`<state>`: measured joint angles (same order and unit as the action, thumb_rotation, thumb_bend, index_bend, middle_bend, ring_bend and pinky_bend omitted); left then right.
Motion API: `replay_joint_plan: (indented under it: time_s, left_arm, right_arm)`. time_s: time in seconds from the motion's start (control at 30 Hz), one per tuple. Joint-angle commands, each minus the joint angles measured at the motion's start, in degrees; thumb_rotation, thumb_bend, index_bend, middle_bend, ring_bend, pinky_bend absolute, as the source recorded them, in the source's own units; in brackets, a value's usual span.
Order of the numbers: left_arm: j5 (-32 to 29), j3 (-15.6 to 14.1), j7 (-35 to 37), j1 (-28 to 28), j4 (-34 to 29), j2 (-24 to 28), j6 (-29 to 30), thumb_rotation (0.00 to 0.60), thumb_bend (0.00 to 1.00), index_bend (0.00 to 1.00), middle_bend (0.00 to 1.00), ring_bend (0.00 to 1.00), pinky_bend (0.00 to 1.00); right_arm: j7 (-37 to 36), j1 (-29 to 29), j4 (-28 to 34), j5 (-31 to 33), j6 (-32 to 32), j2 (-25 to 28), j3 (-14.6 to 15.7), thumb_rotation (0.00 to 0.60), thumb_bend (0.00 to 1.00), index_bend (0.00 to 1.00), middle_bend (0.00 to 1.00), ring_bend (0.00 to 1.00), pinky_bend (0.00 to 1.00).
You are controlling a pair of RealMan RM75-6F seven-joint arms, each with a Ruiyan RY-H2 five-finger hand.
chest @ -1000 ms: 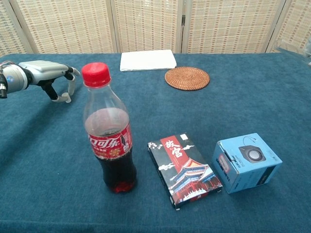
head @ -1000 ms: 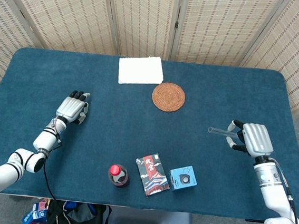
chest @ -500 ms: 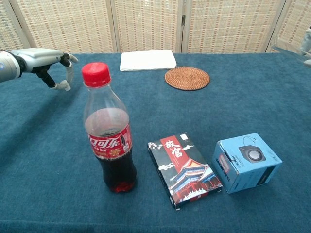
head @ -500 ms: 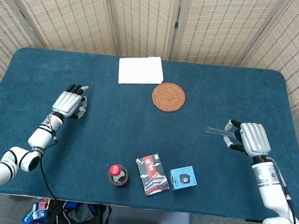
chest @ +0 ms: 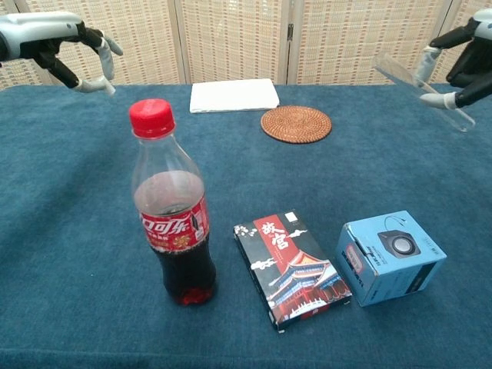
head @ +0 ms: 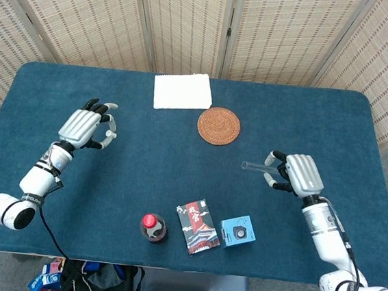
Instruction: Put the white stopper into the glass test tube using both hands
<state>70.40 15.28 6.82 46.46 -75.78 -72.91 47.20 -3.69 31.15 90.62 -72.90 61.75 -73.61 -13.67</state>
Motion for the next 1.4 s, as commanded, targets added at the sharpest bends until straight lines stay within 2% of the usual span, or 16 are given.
replay_joint_plan:
  time_s: [0.03,0.33,0.5,0.83,1.4]
  left_arm:
    - [-0.8,2.1,-0.3,-1.2,-7.8,4.9,2.9,0.600,0.42,0.57,0.16,0.18,0.00]
    - [-2.3,5.3,-0.4,-1.7,-20.4,9.7,6.4,0.600,0.42,0.57,0.17,0.18,0.00]
    - [-3.5,6.3,-1.8,-1.0,-24.4,9.9,7.6,0.600,0.42,0.57,0.17,0.18,0.00]
    - [-3.8,5.9,-6.7,1.2,-27.6,8.0,8.6,0.600,0.42,0.57,0.17,0.18,0.00]
    - [-4.1,5.0,-15.5,3.9,-28.9,4.7,11.6,0.600,0.42,0.57,0.17,0.17,0.00]
  right_arm:
    - [-1.4,2.1,-1.3,0.0,-1.7,-2.3,-1.1,0.600,0.65,0.91,1.00,1.00,1.00]
    - [-4.3,7.8,-5.5,1.6,-5.7,-9.9,-3.7,0.600,0.66,0.91,1.00,1.00,1.00]
    - [-6.6,10.5,-9.0,1.7,-5.9,-14.9,-5.1,0.600,0.66,0.91,1.00,1.00,1.00]
    - [-12.9,14.1,-14.3,-0.9,-5.4,-21.9,-6.1,0.600,0.66,0.91,1.00,1.00,1.00]
    - [-11.7,17.7,-15.9,3.4,-6.9,-25.5,-8.8,0.600,0.66,0.91,1.00,1.00,1.00]
